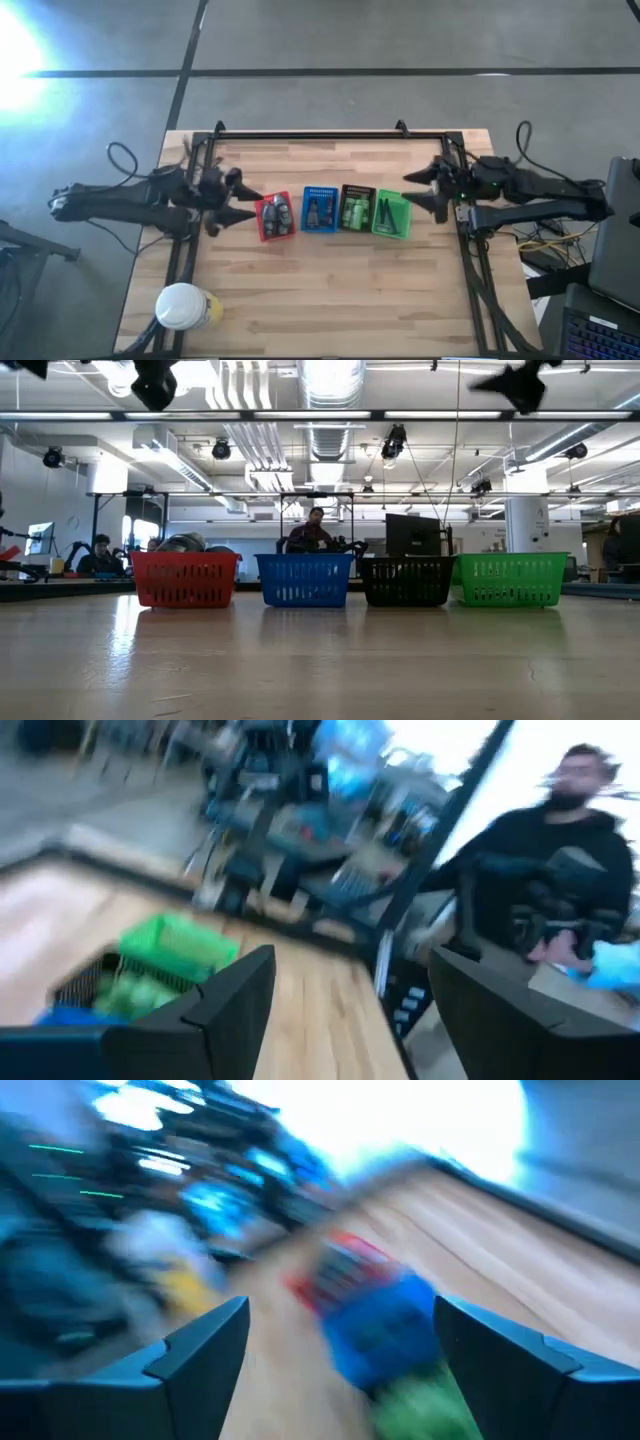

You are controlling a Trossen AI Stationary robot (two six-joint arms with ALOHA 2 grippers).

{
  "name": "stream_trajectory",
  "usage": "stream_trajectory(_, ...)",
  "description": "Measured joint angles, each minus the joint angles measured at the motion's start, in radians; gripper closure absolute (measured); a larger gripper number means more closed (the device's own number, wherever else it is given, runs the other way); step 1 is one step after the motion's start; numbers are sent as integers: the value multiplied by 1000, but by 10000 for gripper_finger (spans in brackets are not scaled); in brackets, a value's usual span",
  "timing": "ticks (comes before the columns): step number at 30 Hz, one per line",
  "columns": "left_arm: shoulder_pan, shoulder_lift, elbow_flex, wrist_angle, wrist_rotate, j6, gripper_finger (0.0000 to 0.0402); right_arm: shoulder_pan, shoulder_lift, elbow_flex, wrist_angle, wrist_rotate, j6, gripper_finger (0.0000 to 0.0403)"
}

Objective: Pick & Place Travel size toiletries
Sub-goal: Return to Home Position

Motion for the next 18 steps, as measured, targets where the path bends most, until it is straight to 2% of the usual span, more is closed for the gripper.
stream_trajectory(3,47,-113,-120,116,69,41,133,-37,-52,-122,317,-173,-99,98)
stream_trajectory(5,71,-186,-199,148,77,45,132,-62,-85,-221,474,-226,-90,103)
stream_trajectory(9,105,-343,-316,168,81,41,131,-87,-131,-419,721,-236,-18,114)
stream_trajectory(15,121,-555,-418,120,79,64,131,-87,-171,-641,1002,-236,28,129)
stream_trajectory(18,122,-598,-453,55,70,61,131,-88,-178,-728,1092,-225,52,136)
